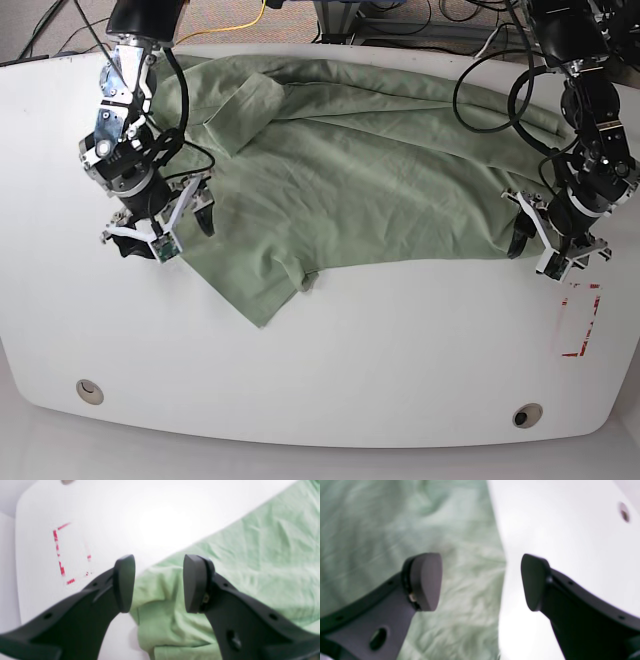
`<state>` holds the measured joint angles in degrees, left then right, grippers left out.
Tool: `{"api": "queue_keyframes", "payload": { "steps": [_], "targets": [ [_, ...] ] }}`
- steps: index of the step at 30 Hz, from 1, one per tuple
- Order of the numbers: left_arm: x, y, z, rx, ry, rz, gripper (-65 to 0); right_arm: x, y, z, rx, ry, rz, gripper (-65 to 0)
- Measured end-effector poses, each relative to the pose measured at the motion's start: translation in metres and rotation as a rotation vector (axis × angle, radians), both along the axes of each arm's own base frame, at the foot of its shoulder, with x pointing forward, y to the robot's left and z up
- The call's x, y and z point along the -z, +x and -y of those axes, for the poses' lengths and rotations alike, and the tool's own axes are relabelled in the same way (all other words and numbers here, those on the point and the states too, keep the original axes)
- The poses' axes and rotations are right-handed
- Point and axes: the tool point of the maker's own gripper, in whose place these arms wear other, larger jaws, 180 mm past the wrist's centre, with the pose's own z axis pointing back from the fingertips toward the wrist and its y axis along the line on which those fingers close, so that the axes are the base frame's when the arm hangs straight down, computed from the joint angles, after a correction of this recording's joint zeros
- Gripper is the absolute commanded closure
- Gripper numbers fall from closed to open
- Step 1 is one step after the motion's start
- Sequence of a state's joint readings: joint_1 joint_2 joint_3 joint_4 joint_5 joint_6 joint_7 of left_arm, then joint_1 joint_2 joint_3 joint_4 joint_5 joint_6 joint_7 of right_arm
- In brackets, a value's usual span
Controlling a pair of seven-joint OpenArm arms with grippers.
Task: Layout the t-shirt on the table in an organized manner, then fold the t-shirt properly
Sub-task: 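Move the right gripper to the polo's opposite side edge and grasp it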
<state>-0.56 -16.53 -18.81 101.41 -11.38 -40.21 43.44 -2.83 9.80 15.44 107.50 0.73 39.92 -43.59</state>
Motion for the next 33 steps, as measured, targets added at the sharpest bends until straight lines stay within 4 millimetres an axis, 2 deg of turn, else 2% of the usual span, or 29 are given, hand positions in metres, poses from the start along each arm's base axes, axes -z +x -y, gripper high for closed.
{"api": "queue_keyframes", "payload": {
  "steps": [7,14,21,24,28,33],
  "targets": [
    [0.007,-0.004,-0.005,-0.019,0.025,-0.054,-28.9,0.004,0.029,0.021,0.062,0.037,-0.009,-46.5],
    [0.012,-0.008,-0.011,-0.038,0.042,-0.093,-28.7,0.028,0.054,0.042,0.107,0.07,-0.094,-46.1],
    [0.013,-0.009,-0.011,-0.039,0.044,-0.095,-28.7,0.047,0.074,0.044,0.116,0.149,-0.13,-46.1],
    [0.012,-0.009,-0.011,-0.039,0.043,-0.096,-28.7,0.059,0.077,0.048,0.131,0.196,-0.147,-46.1],
    [0.013,-0.009,-0.012,-0.039,0.045,-0.097,-28.9,0.08,0.072,0.057,0.168,0.204,-0.207,-46.1],
    [0.012,-0.009,-0.013,-0.043,0.046,-0.096,-28.9,0.095,0.062,0.053,0.17,0.218,-0.248,-46.1]
  ]
}}
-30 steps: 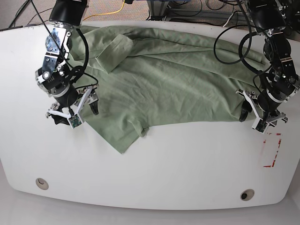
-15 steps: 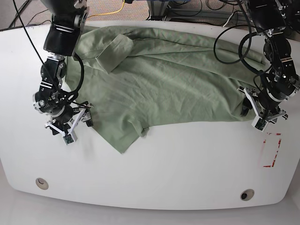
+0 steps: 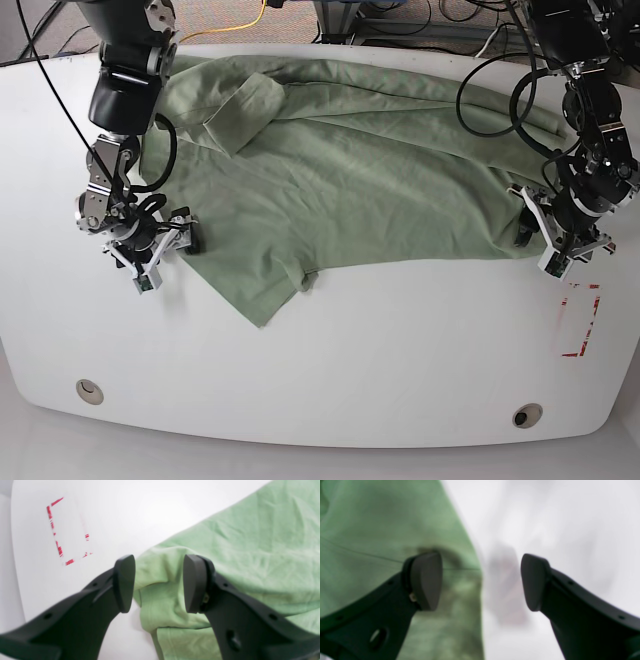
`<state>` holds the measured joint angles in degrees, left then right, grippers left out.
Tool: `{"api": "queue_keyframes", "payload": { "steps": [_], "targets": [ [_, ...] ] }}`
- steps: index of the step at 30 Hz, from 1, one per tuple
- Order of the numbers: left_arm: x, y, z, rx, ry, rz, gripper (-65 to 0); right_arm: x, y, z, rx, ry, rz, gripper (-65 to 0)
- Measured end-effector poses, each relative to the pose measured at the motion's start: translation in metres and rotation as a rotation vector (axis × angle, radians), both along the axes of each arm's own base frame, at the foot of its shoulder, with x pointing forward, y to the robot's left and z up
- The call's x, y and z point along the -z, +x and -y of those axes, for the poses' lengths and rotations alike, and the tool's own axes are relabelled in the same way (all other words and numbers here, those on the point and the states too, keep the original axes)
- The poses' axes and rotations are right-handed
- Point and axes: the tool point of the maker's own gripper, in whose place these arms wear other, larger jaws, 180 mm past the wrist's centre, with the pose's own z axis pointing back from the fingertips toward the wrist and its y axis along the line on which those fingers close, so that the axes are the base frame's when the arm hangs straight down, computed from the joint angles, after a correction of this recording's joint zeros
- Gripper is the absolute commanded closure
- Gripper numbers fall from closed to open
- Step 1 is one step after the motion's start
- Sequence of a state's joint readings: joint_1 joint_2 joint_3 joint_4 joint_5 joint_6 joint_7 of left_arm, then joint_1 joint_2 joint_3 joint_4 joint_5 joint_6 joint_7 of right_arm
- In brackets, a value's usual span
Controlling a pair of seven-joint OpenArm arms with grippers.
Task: Layout the t-shirt on the table in an organized manner, then fold the t-shirt properly
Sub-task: 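Move the right gripper to the polo's opposite side edge and grasp it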
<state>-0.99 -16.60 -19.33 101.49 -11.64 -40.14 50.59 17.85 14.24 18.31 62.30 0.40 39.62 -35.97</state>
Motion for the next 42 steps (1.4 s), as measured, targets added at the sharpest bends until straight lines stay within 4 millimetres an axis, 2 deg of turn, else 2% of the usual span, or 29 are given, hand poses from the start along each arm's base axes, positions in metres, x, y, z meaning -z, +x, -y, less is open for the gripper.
{"api": "queue_keyframes", "payload": {
  "steps": [8,14,16,19,20,21,23,25,26,31,36,39,42],
  "targets": [
    [-0.012,0.001,-0.025,-0.076,-0.001,0.036,-28.9,0.005,-0.005,-0.018,0.004,0.075,0.021,-46.1],
    [-0.012,0.001,-0.027,-0.081,-0.001,0.036,-28.7,0.005,-0.005,-0.029,0.002,0.111,0.038,-45.2],
    [-0.012,0.001,-0.026,-0.081,-0.002,0.037,-28.9,0.005,-0.006,-0.029,-0.001,0.111,0.037,-41.9],
    [-0.012,0.001,-0.027,-0.081,-0.001,0.037,-29.0,0.005,-0.006,-0.029,-0.001,0.11,0.035,-30.9],
    [-0.012,0.001,-0.027,-0.081,-0.001,0.036,-29.0,0.006,-0.006,-0.028,-0.001,0.107,0.033,-23.9],
    [-0.012,0.001,-0.027,-0.081,0.0,0.035,-29.0,0.006,-0.006,-0.028,-0.001,0.106,0.032,-21.2],
    [-0.012,0.0,-0.029,-0.082,0.006,0.034,-28.9,0.006,-0.007,-0.028,-0.001,0.105,0.03,-8.9],
    [-0.014,0.0,-0.032,-0.078,0.017,0.034,-28.9,0.006,-0.007,-0.028,-0.001,0.106,0.029,-1.6],
    [-0.015,0.001,-0.034,-0.081,0.022,0.036,-28.9,0.007,-0.007,-0.028,-0.001,0.105,0.028,-0.5],
    [-0.018,0.009,-0.044,-0.112,0.004,0.044,-29.0,0.008,-0.008,-0.028,-0.002,0.104,0.023,-0.2],
    [-0.023,0.015,-0.07,-0.199,-0.046,0.072,-29.0,0.008,-0.009,-0.028,-0.002,0.107,0.025,-0.2],
    [-0.019,0.016,-0.088,-0.256,-0.064,0.056,-29.0,0.009,-0.009,-0.028,-0.001,0.106,0.025,-0.2],
    [-0.009,0.018,-0.093,-0.275,-0.082,0.023,-29.2,0.009,-0.01,-0.028,0.0,0.108,0.024,-0.2]
  ]
}}
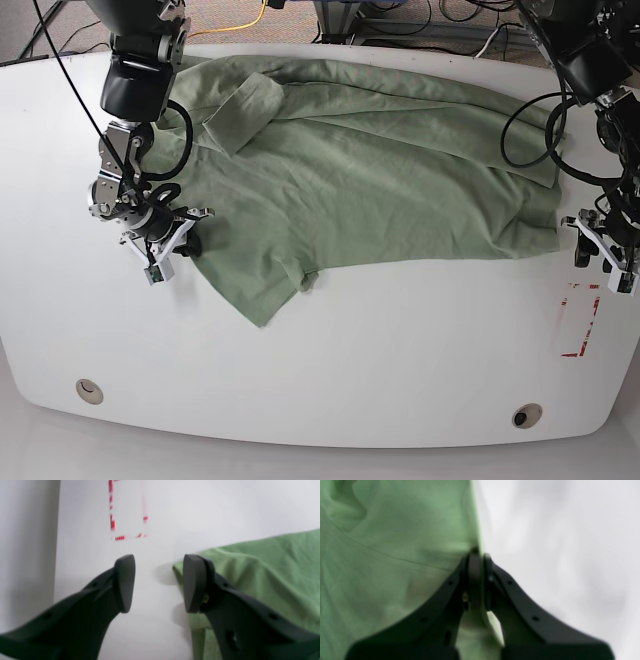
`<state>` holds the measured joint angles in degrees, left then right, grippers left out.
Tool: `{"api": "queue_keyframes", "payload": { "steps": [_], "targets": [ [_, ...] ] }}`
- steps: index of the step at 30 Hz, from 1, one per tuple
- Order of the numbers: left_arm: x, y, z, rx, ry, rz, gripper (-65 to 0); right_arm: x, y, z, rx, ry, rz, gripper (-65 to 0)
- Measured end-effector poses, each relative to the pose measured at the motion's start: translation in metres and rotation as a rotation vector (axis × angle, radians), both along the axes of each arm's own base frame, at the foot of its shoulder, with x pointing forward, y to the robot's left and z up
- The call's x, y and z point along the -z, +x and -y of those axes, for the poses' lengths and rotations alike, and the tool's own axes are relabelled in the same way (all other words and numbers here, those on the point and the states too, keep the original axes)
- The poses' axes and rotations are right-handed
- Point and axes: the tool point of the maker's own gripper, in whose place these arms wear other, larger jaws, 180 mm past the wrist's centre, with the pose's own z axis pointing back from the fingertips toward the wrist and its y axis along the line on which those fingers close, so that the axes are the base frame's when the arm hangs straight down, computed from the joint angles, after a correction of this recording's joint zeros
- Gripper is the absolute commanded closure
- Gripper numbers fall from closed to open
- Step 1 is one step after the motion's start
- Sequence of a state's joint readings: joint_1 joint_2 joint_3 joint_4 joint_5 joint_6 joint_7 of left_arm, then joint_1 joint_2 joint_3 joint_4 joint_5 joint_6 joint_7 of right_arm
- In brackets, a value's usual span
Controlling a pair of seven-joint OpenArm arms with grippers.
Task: Layout the t-shirt on the table in an organized manner, then fold the t-shirt properly
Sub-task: 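Move the right gripper to the polo's opposite side edge and grasp it, then grasp the polo's side edge with the left gripper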
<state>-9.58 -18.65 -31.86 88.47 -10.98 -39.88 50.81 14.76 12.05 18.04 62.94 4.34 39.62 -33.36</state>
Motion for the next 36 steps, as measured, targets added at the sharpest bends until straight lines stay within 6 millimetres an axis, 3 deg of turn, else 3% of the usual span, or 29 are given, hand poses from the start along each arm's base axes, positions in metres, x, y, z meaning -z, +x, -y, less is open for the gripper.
{"api": "queue_keyframes", "payload": {
  "steps": [4,11,16,24,31,36],
  "targets": [
    [0.014,0.001,-0.005,-0.005,-0.035,-0.04,-31.0,-0.001,0.0,-0.001,0.001,0.007,0.003,-0.2],
    [0.034,-0.005,-0.015,-0.036,-0.063,-0.098,-48.8,0.0,0.0,-0.001,0.0,0.006,0.001,-0.2],
    [0.033,-0.004,-0.013,-0.032,-0.073,-0.089,-45.7,0.0,0.0,-0.001,0.0,0.007,0.002,-0.2],
    [0.032,-0.004,-0.016,-0.063,-0.102,-0.065,-51.8,0.0,0.0,-0.002,-0.006,0.008,0.002,-0.2],
    [0.041,-0.003,-0.004,-0.054,-0.133,-0.072,-52.1,0.0,0.0,-0.002,-0.006,0.008,0.002,-0.2],
    [0.057,-0.003,-0.001,-0.065,-0.18,-0.111,-52.1,0.0,0.0,-0.001,-0.006,0.007,0.002,-0.2]
  ]
}}
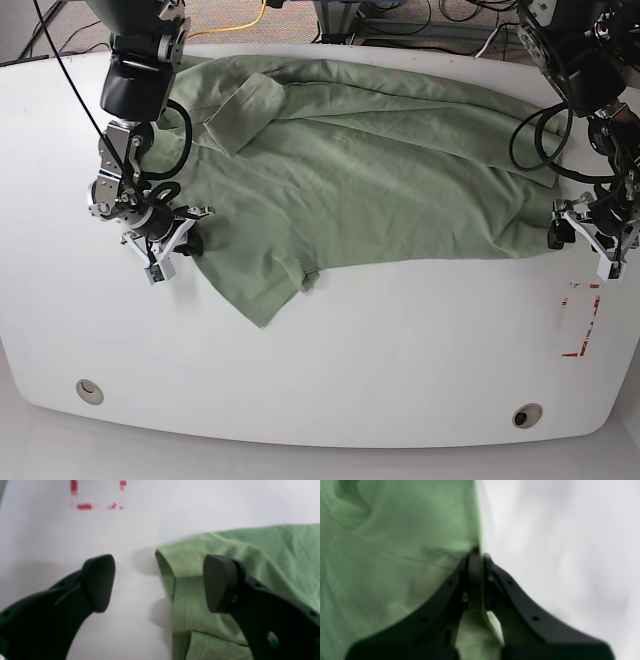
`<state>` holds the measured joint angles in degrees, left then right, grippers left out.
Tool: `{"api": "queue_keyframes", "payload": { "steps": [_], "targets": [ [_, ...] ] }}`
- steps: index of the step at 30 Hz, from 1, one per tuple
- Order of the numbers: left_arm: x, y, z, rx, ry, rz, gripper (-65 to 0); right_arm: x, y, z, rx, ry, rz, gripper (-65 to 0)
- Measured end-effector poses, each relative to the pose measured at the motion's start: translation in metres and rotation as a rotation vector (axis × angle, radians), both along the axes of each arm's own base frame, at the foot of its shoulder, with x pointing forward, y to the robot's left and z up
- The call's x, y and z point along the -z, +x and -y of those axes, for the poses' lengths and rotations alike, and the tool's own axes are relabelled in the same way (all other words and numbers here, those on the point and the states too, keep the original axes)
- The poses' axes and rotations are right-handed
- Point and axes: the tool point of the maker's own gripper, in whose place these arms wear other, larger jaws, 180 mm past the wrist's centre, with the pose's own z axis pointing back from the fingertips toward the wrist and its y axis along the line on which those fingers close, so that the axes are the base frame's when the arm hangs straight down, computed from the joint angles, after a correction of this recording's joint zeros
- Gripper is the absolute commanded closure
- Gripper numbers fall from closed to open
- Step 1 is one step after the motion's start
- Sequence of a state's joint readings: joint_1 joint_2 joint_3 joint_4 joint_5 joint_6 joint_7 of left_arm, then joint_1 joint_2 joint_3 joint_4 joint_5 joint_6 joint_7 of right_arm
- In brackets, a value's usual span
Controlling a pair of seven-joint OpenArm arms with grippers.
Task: Layout the t-shirt on the table in an organized manner, then fold the t-shirt properly
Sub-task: 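Grasp the polo's side edge with the left gripper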
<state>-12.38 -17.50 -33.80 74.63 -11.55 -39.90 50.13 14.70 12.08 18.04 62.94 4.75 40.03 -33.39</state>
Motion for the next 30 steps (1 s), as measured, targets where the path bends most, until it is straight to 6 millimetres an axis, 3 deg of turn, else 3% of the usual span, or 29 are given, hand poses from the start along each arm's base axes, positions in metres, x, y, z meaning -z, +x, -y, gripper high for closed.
{"api": "queue_keyframes", "payload": {
  "steps": [5,19,30],
  "targets": [
    [0.024,0.0,0.007,-0.016,-0.067,-0.057,-51.9,0.0,0.0,-0.002,0.0,0.004,0.0,-0.2],
    [0.049,0.015,0.038,0.039,-0.155,-0.058,-51.9,0.0,0.001,-0.008,-0.001,0.018,0.005,-0.2],
    [0.053,0.023,0.039,0.02,-0.208,-0.041,-51.8,0.0,0.001,-0.008,-0.001,0.018,0.005,-0.2]
  ]
}}
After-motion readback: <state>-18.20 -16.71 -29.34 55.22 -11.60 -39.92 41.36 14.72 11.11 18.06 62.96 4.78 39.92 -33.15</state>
